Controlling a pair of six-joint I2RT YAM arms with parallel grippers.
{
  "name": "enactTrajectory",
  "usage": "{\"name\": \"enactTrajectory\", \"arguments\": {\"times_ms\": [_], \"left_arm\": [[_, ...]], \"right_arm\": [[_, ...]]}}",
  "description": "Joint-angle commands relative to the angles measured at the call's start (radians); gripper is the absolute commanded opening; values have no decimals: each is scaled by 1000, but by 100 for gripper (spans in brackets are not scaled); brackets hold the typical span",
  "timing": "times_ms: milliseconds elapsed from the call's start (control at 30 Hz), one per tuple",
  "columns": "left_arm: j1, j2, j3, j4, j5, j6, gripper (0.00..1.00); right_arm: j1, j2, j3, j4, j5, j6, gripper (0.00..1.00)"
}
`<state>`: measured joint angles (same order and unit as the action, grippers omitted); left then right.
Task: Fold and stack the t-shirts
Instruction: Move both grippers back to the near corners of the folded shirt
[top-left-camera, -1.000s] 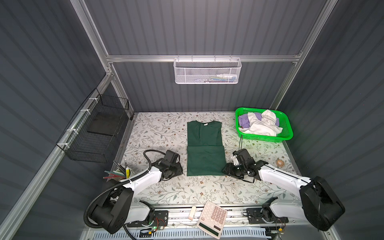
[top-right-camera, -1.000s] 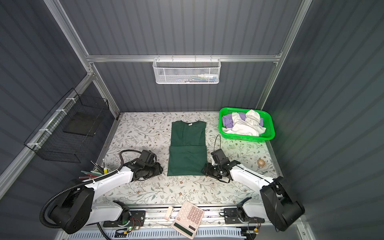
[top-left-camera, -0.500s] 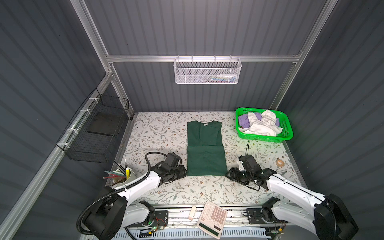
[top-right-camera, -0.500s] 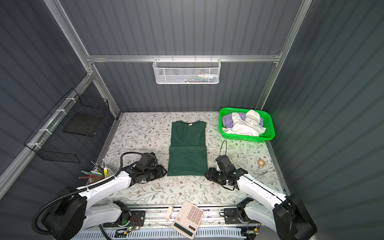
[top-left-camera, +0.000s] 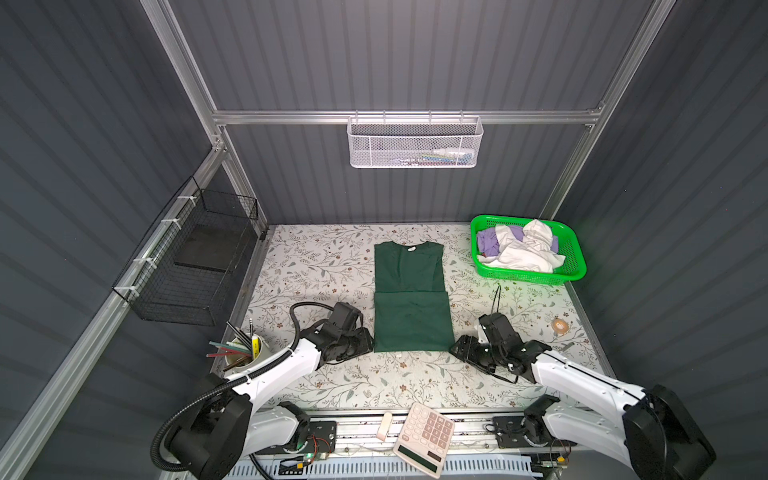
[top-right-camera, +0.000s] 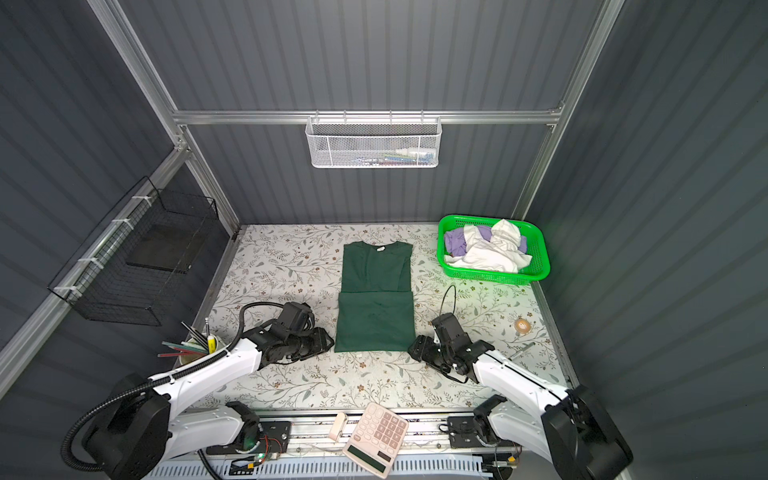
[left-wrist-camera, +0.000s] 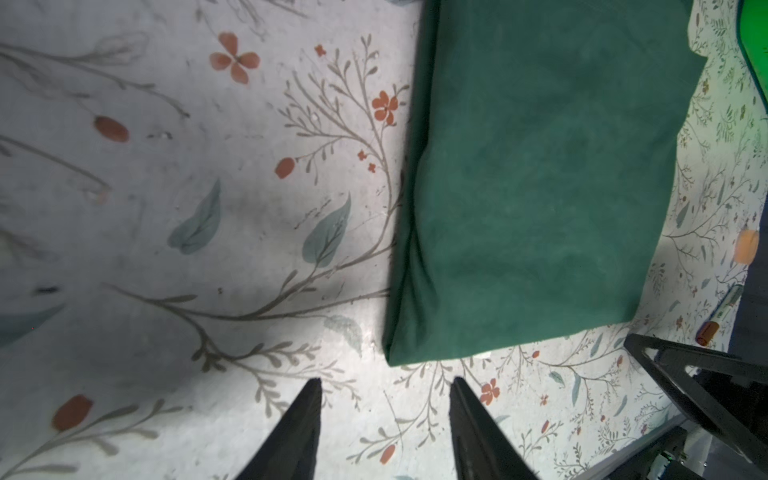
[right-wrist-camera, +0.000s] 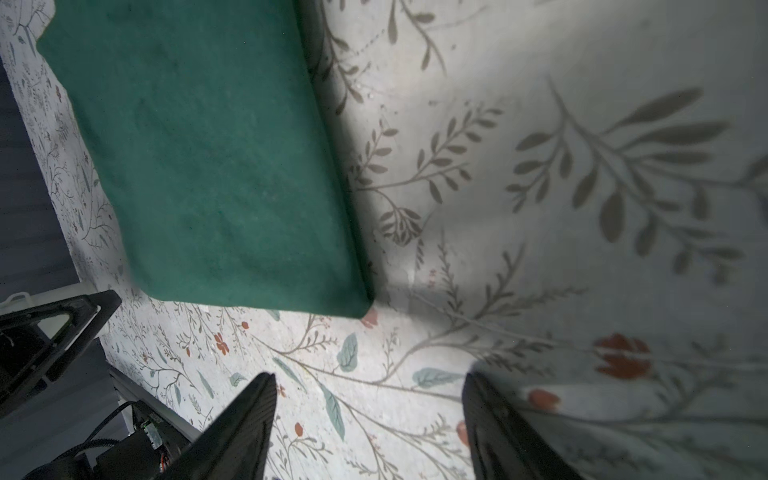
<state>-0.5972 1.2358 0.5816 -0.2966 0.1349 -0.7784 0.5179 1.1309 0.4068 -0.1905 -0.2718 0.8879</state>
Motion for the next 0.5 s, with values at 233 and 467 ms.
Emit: {"name": "enactTrajectory", "arguments": {"times_ms": [233, 467], "left_arm": [[-6, 25, 38, -70, 12, 22, 51], [-6, 56, 44, -60, 36, 22, 51]], "right_arm": [[-11, 69, 27, 62, 24, 2, 76], [-29, 16, 29, -4, 54, -13, 78]]}}
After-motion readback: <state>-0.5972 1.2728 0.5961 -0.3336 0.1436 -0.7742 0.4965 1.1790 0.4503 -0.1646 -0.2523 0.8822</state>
